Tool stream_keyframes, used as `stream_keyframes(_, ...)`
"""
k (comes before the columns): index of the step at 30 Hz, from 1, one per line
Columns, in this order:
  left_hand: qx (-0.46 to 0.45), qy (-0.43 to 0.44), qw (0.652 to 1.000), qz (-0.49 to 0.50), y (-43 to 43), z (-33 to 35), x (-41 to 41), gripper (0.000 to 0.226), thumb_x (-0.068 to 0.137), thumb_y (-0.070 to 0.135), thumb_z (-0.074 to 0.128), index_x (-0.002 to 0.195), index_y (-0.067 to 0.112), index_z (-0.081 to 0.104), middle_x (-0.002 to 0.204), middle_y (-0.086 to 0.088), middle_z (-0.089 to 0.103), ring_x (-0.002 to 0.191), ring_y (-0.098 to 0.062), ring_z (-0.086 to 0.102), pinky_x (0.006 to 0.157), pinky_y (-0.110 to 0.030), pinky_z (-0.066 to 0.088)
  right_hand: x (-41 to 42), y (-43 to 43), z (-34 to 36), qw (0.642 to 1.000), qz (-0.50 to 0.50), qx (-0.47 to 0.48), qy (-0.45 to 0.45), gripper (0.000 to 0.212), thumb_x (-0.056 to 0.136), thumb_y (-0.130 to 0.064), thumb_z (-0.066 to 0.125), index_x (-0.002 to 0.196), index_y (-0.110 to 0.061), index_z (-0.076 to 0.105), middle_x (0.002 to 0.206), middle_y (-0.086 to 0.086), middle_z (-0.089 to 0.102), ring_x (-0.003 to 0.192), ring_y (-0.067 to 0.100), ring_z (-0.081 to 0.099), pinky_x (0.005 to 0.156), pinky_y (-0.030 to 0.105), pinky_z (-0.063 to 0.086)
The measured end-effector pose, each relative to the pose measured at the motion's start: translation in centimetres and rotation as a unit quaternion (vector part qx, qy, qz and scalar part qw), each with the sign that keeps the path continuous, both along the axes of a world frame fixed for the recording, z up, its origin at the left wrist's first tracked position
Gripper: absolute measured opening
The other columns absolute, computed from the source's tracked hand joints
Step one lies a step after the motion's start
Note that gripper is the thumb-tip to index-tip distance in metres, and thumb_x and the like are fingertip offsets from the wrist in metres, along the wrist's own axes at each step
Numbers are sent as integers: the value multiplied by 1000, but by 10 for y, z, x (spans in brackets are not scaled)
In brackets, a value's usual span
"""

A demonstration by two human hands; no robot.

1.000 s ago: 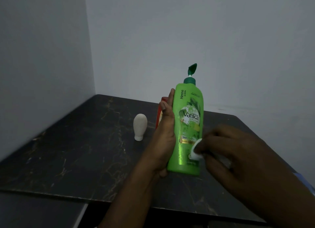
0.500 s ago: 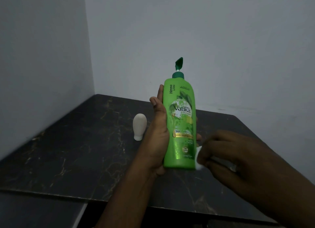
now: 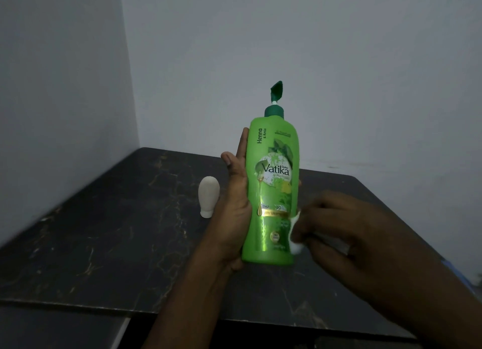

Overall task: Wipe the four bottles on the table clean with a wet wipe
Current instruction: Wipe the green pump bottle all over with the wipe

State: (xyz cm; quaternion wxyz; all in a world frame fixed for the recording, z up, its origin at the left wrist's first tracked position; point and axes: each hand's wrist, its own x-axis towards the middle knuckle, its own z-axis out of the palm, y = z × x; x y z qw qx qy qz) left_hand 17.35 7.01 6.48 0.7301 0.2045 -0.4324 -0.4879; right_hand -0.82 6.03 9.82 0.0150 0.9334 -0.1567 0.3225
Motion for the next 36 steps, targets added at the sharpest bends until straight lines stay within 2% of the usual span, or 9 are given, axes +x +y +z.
stream_keyframes(4,3,-41,999,-27,5,0,-1,58,93,63,17,148,52,34,151,-1,51,122,-31,61,102,-60,48,-2,-5,-3,996,10,37,-75,15,85,-15,69,91,-28,75,97,-13,66,92,3,65,75,21,51)
stream_keyframes(7,5,-115,990,-78,8,0,-1,55,90,66,16,144,62,30,147,2,54,98,-41,65,81,-55,55,3,-15,-6,983,-56,0,-177,14,88,-12,68,94,-22,76,96,-8,67,93,4,65,78,21,50)
stream_keyframes(11,15,-181,977,-111,8,-2,-2,68,77,73,54,139,68,29,141,5,59,104,-59,61,80,-77,46,-1,-24,-7,944,-144,-32,-296,13,91,-5,69,97,-15,76,95,-3,69,93,2,62,85,11,44)
stream_keyframes(13,11,-228,969,-98,8,-4,-2,74,76,60,70,138,70,30,142,6,58,104,-52,66,78,-66,55,-3,-26,-8,920,-181,-39,-346,14,91,-4,68,99,-13,75,96,-1,70,93,1,61,86,8,41)
stream_keyframes(17,-24,-340,940,-12,11,-10,-11,81,91,18,69,142,66,27,136,12,61,112,-23,69,82,-36,60,0,-24,-8,890,-183,-33,-416,15,93,-3,68,103,-11,75,99,0,70,98,2,63,86,12,44)
stream_keyframes(23,-46,-433,898,61,11,-12,-24,84,93,19,69,143,68,21,148,32,43,140,1,41,117,-41,37,7,-18,-9,897,-186,-78,-392,17,94,-4,67,108,-8,75,97,6,65,93,14,62,83,17,46)
stream_keyframes(28,-41,-420,903,83,12,-9,-22,85,94,19,68,144,67,19,150,28,43,142,-16,43,113,-49,41,-8,-30,-6,893,-215,-47,-393,13,94,-8,67,103,-12,75,96,1,66,91,5,61,79,13,46)
stream_keyframes(31,-54,-415,906,65,15,-5,-20,85,94,17,67,145,66,18,150,23,46,130,-8,55,108,-43,48,-9,-34,-8,888,-207,-18,-410,14,94,-7,67,101,-16,74,95,-3,68,92,2,62,77,18,49)
stream_keyframes(36,-46,-419,903,83,13,-8,-21,85,94,22,67,142,70,17,149,28,43,140,-5,43,112,-46,43,5,-22,-8,893,-156,-42,-420,15,93,-1,66,103,-8,75,99,1,68,99,1,62,84,10,44)
